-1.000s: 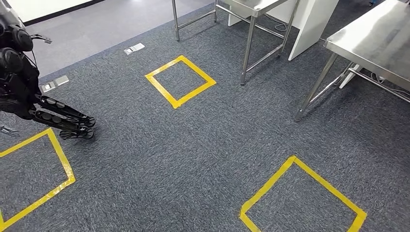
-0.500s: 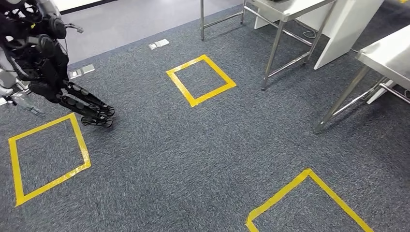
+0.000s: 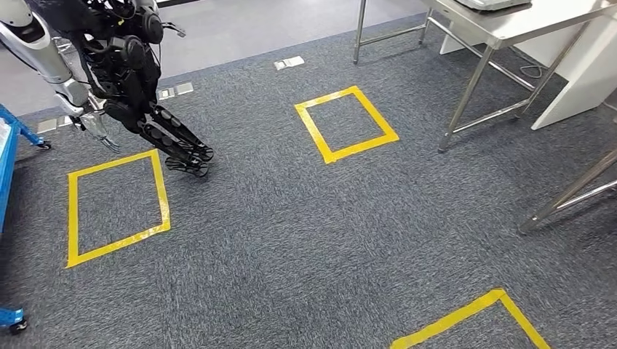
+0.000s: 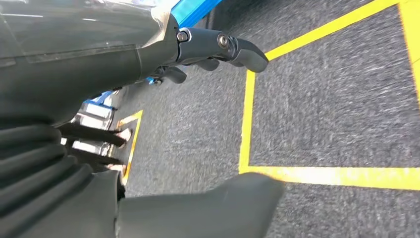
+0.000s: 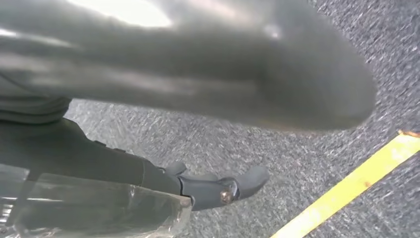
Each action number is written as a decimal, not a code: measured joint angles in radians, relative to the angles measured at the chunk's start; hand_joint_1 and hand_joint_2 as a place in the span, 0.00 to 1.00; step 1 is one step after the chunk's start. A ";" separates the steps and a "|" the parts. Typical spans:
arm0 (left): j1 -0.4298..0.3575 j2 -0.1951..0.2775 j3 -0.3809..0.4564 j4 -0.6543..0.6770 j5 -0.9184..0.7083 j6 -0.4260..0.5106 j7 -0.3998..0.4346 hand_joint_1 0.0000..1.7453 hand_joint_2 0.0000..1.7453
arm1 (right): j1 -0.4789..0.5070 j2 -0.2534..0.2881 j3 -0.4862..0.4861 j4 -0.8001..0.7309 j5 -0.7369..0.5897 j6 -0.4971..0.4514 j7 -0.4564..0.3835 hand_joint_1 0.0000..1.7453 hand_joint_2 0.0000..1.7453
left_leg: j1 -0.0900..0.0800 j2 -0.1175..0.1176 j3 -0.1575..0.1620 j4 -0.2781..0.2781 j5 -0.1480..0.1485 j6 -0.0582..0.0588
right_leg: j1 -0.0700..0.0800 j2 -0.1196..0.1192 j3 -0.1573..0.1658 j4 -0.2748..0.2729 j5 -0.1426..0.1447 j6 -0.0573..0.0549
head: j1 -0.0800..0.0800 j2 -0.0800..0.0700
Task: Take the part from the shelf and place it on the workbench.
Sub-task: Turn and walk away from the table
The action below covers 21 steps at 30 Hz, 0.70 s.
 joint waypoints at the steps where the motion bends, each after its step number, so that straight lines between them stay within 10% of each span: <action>1: 0.002 0.000 0.002 0.000 0.000 0.000 0.000 0.00 1.00 | -0.001 0.000 0.001 0.000 0.000 0.000 0.000 0.00 0.00 | 0.002 0.001 -0.002 0.002 -0.001 -0.003 | -0.001 -0.007 0.003 0.000 0.002 -0.007 | -0.001 0.000; 5: 0.004 -0.001 0.005 0.000 -0.004 -0.006 0.002 0.00 1.00 | 0.002 0.000 0.002 0.000 0.001 0.002 -0.001 0.00 0.00 | 0.005 0.084 -0.076 0.154 -0.085 -0.016 | 0.004 -0.042 0.006 -0.002 0.003 -0.027 | -0.008 0.000; 8: 0.004 -0.002 0.006 0.000 -0.007 -0.018 0.015 0.00 1.00 | 0.005 -0.003 0.002 0.000 0.003 0.004 -0.001 0.00 0.00 | 0.006 0.103 -0.154 0.298 -0.129 -0.016 | 0.013 -0.077 0.004 -0.002 -0.003 -0.034 | -0.009 0.000; 14: 0.002 -0.002 0.007 0.000 -0.028 -0.034 0.032 0.00 1.00 | 0.005 0.005 0.002 0.000 -0.010 0.004 -0.003 0.00 0.00 | -0.020 0.189 -0.006 0.019 -0.015 0.029 | 0.024 -0.135 0.026 -0.005 -0.017 -0.034 | -0.008 0.000; 16: 0.002 -0.001 0.006 0.000 -0.038 -0.066 0.029 0.00 1.00 | 0.004 0.010 0.002 0.000 -0.017 0.003 -0.004 0.00 0.00 | -0.023 0.167 -0.003 0.006 -0.008 0.036 | 0.023 -0.151 0.031 -0.010 -0.018 -0.026 | -0.008 0.000; 18: 0.002 0.000 0.006 0.001 -0.044 -0.100 0.032 0.00 1.00 | 0.003 0.015 0.002 0.000 -0.020 0.001 -0.005 0.00 0.00 | -0.017 0.145 0.010 -0.022 0.010 0.042 | 0.025 -0.118 0.026 0.009 -0.032 -0.022 | -0.007 0.000; 21: -0.003 -0.001 0.006 0.001 -0.044 -0.129 0.043 0.00 0.25 | 0.004 0.017 0.002 0.001 -0.016 -0.001 -0.004 0.00 0.00 | -0.012 0.110 0.017 -0.042 0.024 0.048 | 0.019 -0.043 -0.050 0.164 -0.101 -0.030 | -0.005 0.000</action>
